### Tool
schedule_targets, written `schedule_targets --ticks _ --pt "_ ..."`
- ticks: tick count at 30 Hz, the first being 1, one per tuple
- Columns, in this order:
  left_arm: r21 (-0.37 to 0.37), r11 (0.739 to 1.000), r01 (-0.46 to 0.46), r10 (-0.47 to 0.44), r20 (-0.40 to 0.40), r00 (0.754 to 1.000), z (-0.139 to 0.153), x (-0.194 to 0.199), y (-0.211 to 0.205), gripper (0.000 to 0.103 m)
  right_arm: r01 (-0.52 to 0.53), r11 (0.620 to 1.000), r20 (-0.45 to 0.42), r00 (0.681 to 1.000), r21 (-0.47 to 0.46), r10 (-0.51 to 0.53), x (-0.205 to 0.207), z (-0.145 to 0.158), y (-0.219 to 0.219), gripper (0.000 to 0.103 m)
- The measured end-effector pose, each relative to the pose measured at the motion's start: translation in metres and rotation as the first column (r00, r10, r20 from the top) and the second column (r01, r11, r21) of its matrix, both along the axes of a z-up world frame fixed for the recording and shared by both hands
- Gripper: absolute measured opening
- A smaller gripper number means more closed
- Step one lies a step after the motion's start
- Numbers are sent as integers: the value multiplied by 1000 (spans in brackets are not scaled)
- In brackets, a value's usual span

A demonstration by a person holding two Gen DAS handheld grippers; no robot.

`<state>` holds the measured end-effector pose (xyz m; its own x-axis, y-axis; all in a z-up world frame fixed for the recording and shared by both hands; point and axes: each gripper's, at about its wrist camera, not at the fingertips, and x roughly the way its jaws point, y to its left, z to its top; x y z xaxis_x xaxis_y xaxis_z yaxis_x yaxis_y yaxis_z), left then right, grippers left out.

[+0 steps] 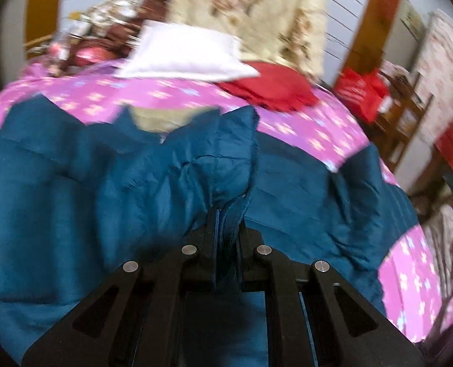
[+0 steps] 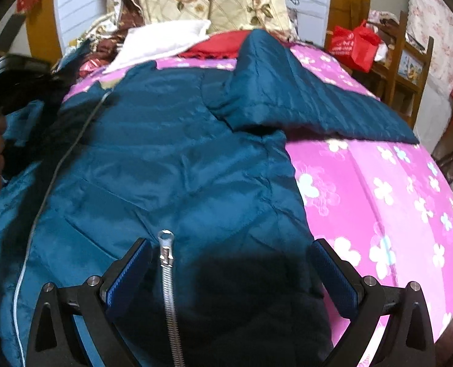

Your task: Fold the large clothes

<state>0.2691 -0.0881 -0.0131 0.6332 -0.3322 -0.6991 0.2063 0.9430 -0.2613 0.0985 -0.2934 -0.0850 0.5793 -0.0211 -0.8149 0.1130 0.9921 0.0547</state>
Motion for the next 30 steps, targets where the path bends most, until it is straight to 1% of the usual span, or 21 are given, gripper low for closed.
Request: schedule_targets --ticks 4,6,7,8,10,11,12,14,15,16,18,19,21,22,24,25,26,27,28,29,30 --pt "-83 990 118 -120 -19 993 -8 -2 -34 7 -10 999 -17 1000 -43 10 3 -4 6 103" --pt "-87 980 179 -181 -19 983 -10 -5 -49 7 -12 998 -16 1000 -59 11 4 -6 8 103" --pt "-74 977 202 -204 -21 979 -10 -7 -54 7 -12 998 -19 1000 -60 11 5 -6 8 103" --pt "-56 976 212 -214 -21 977 -11 -8 -57 11 -11 998 -20 1000 -58 10 5 -7 8 103" --pt "-32 968 247 -248 -25 968 -10 -17 -55 29 -7 998 -19 1000 -57 6 6 -6 7 103" --pt "-26 967 254 -254 -23 967 -8 -20 -53 50 -4 998 -15 1000 -56 3 5 -5 7 103" --pt "-18 969 248 -248 -18 969 -6 -25 -48 67 2 998 -9 1000 -55 -3 6 -3 6 103" --pt "-14 976 216 -216 5 976 2 -36 -29 75 30 999 32 999 -40 -29 4 4 1 103" --pt "-22 979 204 -203 8 979 6 -40 -18 75 41 999 59 998 -26 -39 4 9 -3 103" --pt "-19 986 168 -168 10 986 12 -45 -3 75 49 999 80 996 -15 -48 5 13 -5 103" --pt "9 996 94 -95 36 995 19 -51 24 76 70 997 129 989 26 -73 12 25 -16 103" --pt "40 999 28 -31 68 997 24 -55 45 76 70 996 141 987 54 -77 17 30 -20 103" --pt "94 991 -92 83 105 991 27 -56 77 76 38 993 186 981 115 -59 36 47 -26 103" --pt "104 982 -161 148 116 982 27 -55 95 76 16 990 195 980 143 -44 45 52 -25 103" --pt "77 951 -298 288 115 951 21 -51 135 76 -87 966 206 978 242 37 76 57 -14 103" --pt "69 923 -380 372 106 922 15 -49 158 76 -140 950 217 973 280 79 92 57 -6 103" --pt "74 902 -425 417 101 903 11 -49 171 76 -167 938 217 971 302 103 103 54 1 103" --pt "91 867 -490 483 95 871 5 -47 187 76 -176 925 188 975 335 117 122 44 8 103" --pt "116 824 -554 548 83 833 1 -45 201 76 -160 923 165 980 351 107 132 35 12 103" --pt "120 795 -594 590 72 804 -1 -44 213 76 -143 913 138 986 381 97 144 23 14 103" --pt "105 774 -625 622 62 781 -3 -45 223 76 -114 895 89 992 431 84 157 6 15 102"
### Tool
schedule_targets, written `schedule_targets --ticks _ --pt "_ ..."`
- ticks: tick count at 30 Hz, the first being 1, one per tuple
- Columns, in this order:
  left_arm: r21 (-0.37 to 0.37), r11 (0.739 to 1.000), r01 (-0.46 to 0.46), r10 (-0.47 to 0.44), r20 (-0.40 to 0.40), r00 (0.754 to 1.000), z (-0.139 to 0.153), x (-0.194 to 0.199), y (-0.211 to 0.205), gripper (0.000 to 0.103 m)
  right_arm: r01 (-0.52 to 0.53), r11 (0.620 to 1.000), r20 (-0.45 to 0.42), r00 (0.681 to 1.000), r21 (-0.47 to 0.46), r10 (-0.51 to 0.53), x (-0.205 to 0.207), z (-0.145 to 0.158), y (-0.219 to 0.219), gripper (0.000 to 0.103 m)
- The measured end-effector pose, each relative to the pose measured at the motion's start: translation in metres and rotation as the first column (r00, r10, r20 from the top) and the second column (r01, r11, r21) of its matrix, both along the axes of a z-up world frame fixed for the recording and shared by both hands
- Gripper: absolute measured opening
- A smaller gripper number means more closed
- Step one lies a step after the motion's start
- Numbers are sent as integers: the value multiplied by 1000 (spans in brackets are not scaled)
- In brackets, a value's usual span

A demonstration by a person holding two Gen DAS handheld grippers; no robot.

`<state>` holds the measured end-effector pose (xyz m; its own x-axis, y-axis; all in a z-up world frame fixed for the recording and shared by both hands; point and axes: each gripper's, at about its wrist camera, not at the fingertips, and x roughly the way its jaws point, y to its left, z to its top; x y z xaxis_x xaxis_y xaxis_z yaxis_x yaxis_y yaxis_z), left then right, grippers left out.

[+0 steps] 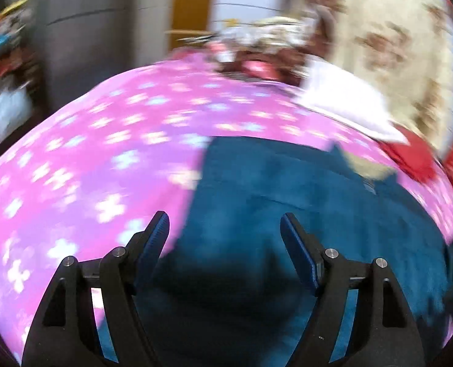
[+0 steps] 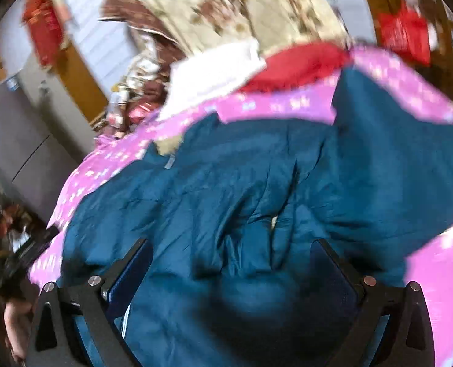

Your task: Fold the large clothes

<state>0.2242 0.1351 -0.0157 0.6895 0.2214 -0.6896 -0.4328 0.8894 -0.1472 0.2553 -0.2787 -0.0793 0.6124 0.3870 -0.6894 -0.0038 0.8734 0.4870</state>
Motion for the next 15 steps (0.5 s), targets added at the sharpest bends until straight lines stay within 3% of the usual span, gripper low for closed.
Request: schedule_targets --ticks 2,4,5,7,8,12,15 --pt "-66 995 -71 71 7 997 -3 0 24 76 2 997 -45 999 79 2 12 -21 3 98" --pt "-143 983 -110 111 -2 994 -9 -1 41 75 -16 997 0 1000 79 16 22 -21 9 97" --pt "-153 981 -116 115 -13 993 -11 0 44 75 -36 995 7 999 94 35 27 -21 10 91" --pt "-154 984 -93 88 -41 995 -18 7 43 75 -45 992 19 999 116 44 31 -23 7 59" --pt "-161 984 -78 72 -45 996 -20 8 42 75 -42 992 17 999 122 40 30 -24 4 34" --pt "-113 993 -27 24 -30 999 -18 15 26 75 20 1000 32 999 23 -21 21 -13 -11 20" --pt "-52 999 11 -12 -23 1000 -19 24 13 75 48 999 18 999 11 -48 16 -10 -28 18"
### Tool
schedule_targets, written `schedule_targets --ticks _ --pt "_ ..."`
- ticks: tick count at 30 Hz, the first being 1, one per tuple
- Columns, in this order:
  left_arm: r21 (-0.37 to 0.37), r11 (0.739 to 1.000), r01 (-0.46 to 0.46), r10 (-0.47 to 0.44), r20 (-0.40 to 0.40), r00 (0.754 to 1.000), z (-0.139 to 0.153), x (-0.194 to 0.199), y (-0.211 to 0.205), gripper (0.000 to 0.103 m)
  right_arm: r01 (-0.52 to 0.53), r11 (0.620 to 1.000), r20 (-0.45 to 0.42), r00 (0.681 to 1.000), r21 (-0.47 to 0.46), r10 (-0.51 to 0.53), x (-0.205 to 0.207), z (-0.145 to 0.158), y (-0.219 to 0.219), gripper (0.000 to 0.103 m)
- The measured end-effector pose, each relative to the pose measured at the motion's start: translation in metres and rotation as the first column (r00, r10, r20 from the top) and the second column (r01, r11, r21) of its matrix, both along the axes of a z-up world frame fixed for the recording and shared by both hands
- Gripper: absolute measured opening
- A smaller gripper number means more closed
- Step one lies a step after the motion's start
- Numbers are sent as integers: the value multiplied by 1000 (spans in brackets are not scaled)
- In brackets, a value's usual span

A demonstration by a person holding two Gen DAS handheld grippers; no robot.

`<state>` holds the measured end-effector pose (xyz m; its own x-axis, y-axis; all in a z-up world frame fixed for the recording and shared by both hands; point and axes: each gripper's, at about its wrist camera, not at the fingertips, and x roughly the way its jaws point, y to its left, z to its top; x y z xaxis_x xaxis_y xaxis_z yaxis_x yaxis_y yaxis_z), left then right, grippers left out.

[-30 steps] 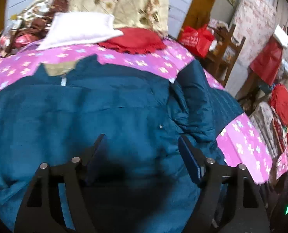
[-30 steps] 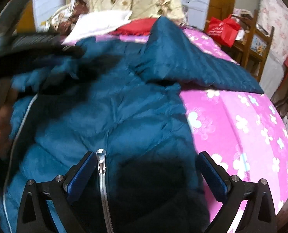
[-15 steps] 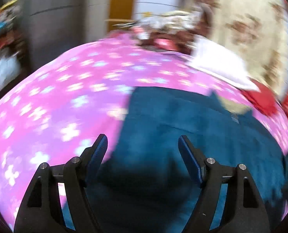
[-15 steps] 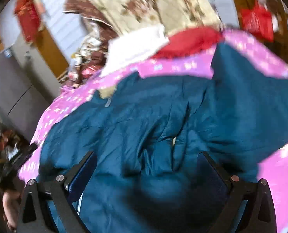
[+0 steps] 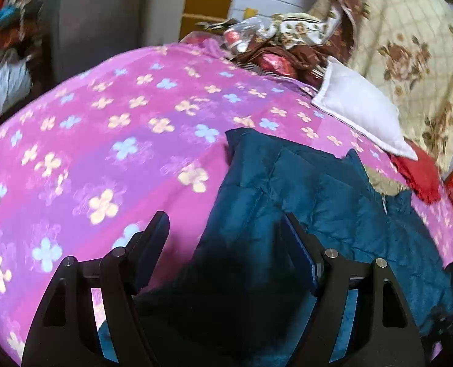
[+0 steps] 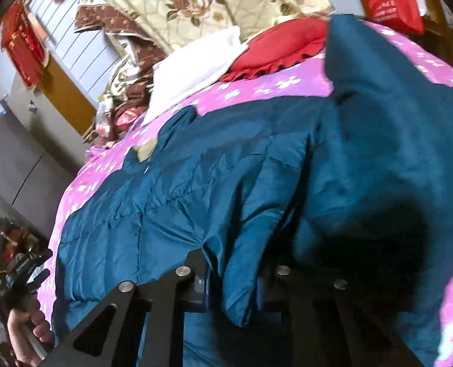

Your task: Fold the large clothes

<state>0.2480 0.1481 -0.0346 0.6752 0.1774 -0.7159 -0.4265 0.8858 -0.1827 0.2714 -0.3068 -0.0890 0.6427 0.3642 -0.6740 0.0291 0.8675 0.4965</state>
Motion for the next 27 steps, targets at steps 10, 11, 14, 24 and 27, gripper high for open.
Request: schedule_targets --ticks 10,11,14,24,27 --pt "-18 994 110 -111 -157 981 -39 27 -14 78 33 981 -75 997 190 -19 3 -23 -31 19" --pt "-14 994 109 -110 -160 981 -39 27 -15 78 37 979 -84 996 201 -20 0 -20 -33 21" --pt "6 997 71 -70 -150 986 -28 22 -14 77 53 986 -21 999 158 -50 -16 6 -40 24" --pt "87 989 119 -116 -34 993 -9 17 -29 77 -69 984 229 968 -167 106 -18 61 22 35" --pt "89 989 121 -110 -123 986 -34 28 -31 77 -102 982 93 989 -158 118 9 32 33 35"
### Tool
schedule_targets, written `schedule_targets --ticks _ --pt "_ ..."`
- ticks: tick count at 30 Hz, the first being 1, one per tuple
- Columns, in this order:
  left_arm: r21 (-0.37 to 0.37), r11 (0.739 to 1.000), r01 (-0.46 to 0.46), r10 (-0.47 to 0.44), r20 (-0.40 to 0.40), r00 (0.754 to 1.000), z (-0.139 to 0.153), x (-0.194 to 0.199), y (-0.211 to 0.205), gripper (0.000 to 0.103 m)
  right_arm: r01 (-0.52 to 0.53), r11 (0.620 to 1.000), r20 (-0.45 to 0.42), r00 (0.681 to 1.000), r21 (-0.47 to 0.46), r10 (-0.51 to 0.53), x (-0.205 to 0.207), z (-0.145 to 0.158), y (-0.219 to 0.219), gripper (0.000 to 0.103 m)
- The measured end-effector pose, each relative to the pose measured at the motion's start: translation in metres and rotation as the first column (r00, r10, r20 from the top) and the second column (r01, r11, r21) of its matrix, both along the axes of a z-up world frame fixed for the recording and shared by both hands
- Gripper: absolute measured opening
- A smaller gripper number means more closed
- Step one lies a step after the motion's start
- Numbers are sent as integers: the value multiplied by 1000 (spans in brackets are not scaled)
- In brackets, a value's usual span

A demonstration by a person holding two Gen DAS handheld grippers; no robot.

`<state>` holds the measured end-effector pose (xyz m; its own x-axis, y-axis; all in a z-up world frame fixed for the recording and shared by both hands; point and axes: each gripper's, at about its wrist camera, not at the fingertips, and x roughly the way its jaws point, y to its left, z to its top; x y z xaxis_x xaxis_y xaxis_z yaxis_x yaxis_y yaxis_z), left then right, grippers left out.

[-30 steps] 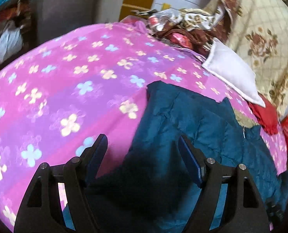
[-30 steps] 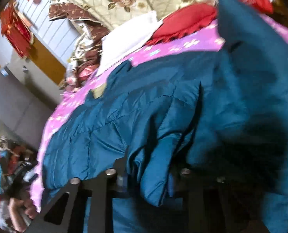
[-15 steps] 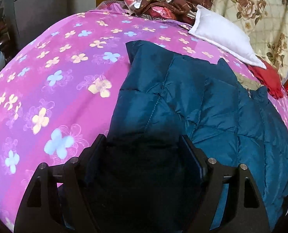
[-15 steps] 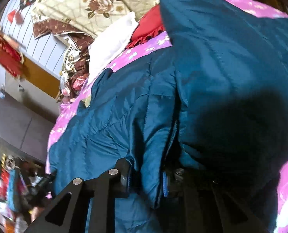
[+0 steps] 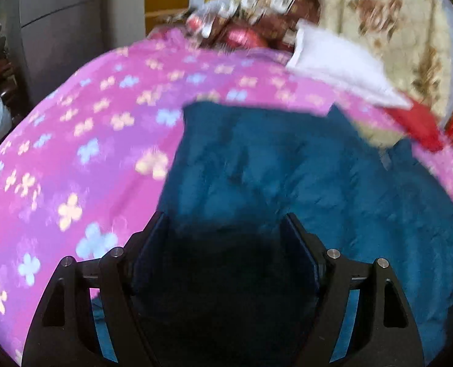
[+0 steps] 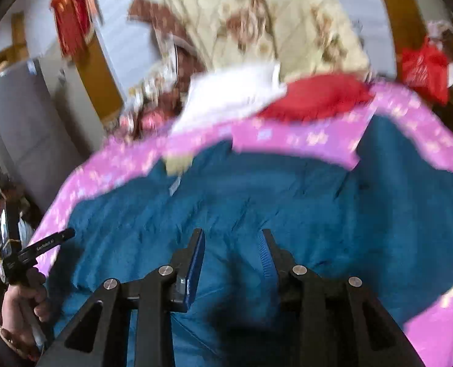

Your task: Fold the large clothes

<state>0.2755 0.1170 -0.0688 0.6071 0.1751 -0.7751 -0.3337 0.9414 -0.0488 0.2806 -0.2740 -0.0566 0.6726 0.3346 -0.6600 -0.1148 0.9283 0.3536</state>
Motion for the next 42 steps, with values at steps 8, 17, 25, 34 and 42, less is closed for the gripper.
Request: schedule_targets --ticks 8,17,25,34,42 --pt "16 1000 -9 9 -39 999 -8 3 -5 80 65 995 -163 985 74 -52 17 -46 -33 17" --pt "18 1000 -18 19 -34 999 -9 0 -6 81 40 988 22 999 -149 -37 26 0 7 43" --pt "11 999 -31 31 -35 999 -5 -3 -3 80 55 988 -26 998 -145 -59 24 -21 -3 47" --pt "51 998 -27 25 45 999 25 -20 -11 80 1 990 57 998 -142 7 -9 14 28 50" --pt "106 994 36 -30 -59 998 5 -8 -31 82 60 992 -97 993 -110 -71 7 -24 3 54"
